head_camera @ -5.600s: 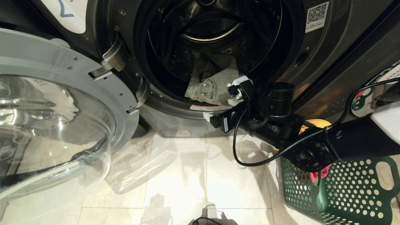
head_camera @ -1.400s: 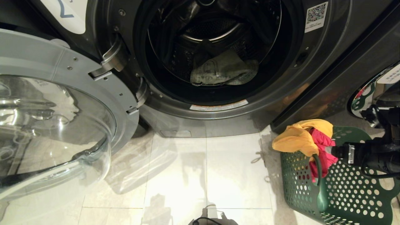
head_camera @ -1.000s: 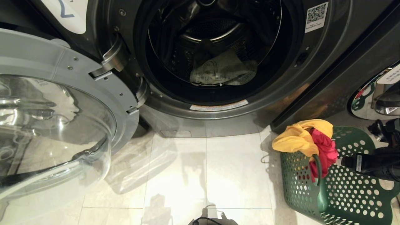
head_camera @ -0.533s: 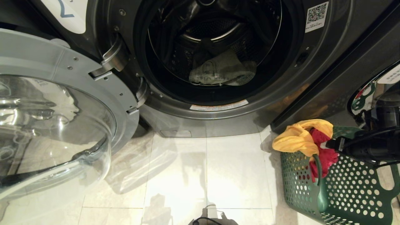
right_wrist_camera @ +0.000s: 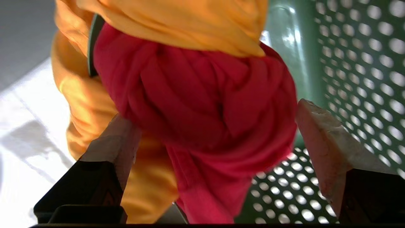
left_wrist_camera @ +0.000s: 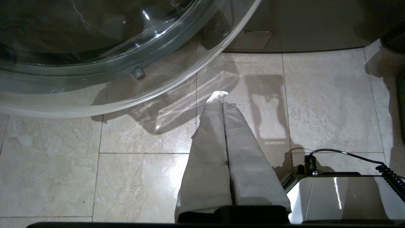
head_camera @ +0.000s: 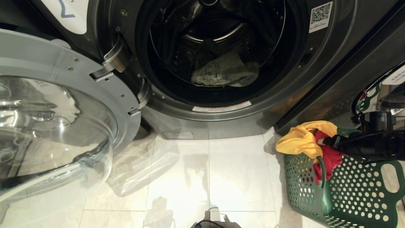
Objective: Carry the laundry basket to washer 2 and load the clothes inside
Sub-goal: Place the clothes into the washing machine
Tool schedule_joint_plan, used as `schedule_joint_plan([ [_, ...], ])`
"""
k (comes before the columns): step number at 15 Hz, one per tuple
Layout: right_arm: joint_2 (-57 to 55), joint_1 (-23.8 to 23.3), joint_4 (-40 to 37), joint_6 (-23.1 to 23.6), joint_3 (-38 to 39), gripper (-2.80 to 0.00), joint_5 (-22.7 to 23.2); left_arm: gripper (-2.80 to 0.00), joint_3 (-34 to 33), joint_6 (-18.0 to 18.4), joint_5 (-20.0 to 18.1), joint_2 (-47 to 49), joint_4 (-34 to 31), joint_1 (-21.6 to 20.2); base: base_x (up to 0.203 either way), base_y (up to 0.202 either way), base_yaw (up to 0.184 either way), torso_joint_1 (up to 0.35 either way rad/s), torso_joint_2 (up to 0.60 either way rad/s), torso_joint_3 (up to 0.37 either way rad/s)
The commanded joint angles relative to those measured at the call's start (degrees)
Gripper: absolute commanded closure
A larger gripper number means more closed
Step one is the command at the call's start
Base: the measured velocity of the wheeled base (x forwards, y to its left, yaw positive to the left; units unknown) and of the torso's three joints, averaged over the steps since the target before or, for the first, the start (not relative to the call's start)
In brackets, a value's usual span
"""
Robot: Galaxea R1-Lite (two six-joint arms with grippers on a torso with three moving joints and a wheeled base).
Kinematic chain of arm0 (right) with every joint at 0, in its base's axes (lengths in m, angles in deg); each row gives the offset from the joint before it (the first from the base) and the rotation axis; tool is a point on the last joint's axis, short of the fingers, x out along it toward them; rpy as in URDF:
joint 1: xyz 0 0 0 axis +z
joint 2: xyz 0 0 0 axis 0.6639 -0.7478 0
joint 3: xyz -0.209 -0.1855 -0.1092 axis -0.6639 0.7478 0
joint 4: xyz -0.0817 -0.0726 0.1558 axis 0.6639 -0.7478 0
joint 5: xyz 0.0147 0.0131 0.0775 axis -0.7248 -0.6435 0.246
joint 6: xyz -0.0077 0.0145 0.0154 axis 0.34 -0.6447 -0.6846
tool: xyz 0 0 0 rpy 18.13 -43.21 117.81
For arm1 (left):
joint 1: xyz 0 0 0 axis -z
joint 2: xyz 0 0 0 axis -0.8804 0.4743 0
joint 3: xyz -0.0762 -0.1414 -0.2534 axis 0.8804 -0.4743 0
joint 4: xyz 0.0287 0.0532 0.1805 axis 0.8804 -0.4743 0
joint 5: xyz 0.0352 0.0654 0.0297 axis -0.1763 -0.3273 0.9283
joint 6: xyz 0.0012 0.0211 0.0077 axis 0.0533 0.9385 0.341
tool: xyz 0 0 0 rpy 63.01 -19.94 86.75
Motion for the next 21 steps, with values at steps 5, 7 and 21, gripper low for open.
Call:
schedule_joint_plan([
  [5,-4.19,-0.73,1.67,-0.1,-1.98,-2.8,3.55,0.0,0.0,-0.06,0.0,-0.01,0.01,-0.01,0.0,0.0,0.0,0.0,0.0,0.0],
  [7,-4.93,-0.73,3.57,-0.19,-2.18,-2.8,4.19,0.0,0.0,0.02,0.0,0.07,0.01,-0.01,0.0,0.0,0.0,0.0,0.0,0.0],
  [21,-6.4,-0.64,5.58,-4.06,-3.94,-2.8,6.14,0.0,0.0,0.02,0.0,-0.01,0.01,-0.01,0.0,0.0,0.0,0.0,0.0,0.0],
])
